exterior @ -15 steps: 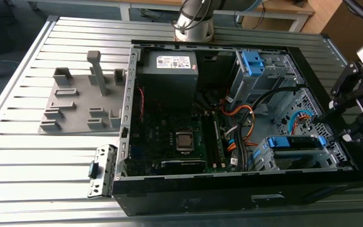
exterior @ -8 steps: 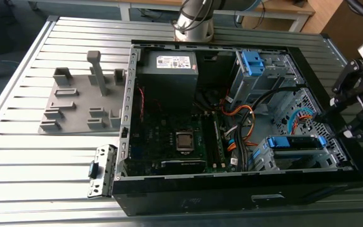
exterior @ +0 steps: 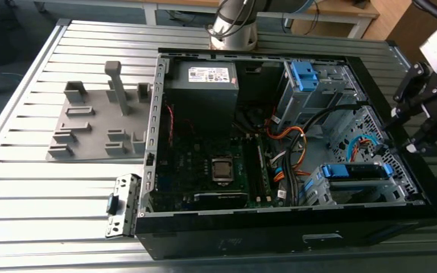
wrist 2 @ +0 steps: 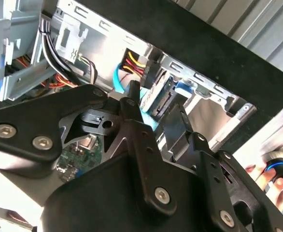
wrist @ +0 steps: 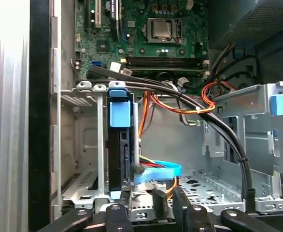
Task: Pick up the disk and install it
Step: 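Insert the first disk wire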
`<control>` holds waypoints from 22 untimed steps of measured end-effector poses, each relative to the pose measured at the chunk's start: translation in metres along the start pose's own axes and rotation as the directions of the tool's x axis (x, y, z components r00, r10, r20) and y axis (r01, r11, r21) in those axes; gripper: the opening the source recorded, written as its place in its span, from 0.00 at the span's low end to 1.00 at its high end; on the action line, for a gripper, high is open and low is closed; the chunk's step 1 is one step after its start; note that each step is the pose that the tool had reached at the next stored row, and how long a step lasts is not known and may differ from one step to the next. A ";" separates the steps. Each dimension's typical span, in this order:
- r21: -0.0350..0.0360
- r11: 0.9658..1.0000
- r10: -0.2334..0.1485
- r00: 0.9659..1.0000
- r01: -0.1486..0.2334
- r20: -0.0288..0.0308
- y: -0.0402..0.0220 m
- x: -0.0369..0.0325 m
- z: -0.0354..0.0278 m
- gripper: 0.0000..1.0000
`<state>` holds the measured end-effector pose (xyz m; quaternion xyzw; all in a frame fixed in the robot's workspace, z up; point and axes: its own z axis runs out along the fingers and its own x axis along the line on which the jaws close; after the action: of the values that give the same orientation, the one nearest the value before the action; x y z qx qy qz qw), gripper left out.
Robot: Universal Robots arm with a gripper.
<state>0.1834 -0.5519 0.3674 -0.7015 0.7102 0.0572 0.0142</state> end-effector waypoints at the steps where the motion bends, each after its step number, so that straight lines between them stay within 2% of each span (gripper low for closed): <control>1: 0.000 1.000 0.000 1.000 0.000 0.000 -0.0008 -0.0009 0.0004 0.47; 5: 0.000 1.000 -0.001 1.000 0.001 -0.002 -0.0033 -0.0051 0.0040 0.47; 12: 0.000 1.000 -0.002 1.000 0.002 -0.008 -0.0064 -0.0133 0.0172 0.47; 15: 0.000 1.000 -0.003 1.000 0.003 -0.017 -0.0083 -0.0149 0.0222 0.47; 18: 0.000 1.000 -0.003 0.999 0.003 -0.032 -0.0105 -0.0155 0.0243 0.47; 19: 0.000 1.000 -0.003 0.999 0.003 -0.035 -0.0114 -0.0155 0.0243 0.47; 22: 0.000 1.000 -0.003 0.999 0.003 -0.035 -0.0118 -0.0156 0.0242 0.47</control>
<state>0.1939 -0.5341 0.3442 -0.7035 0.7092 0.0448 0.0018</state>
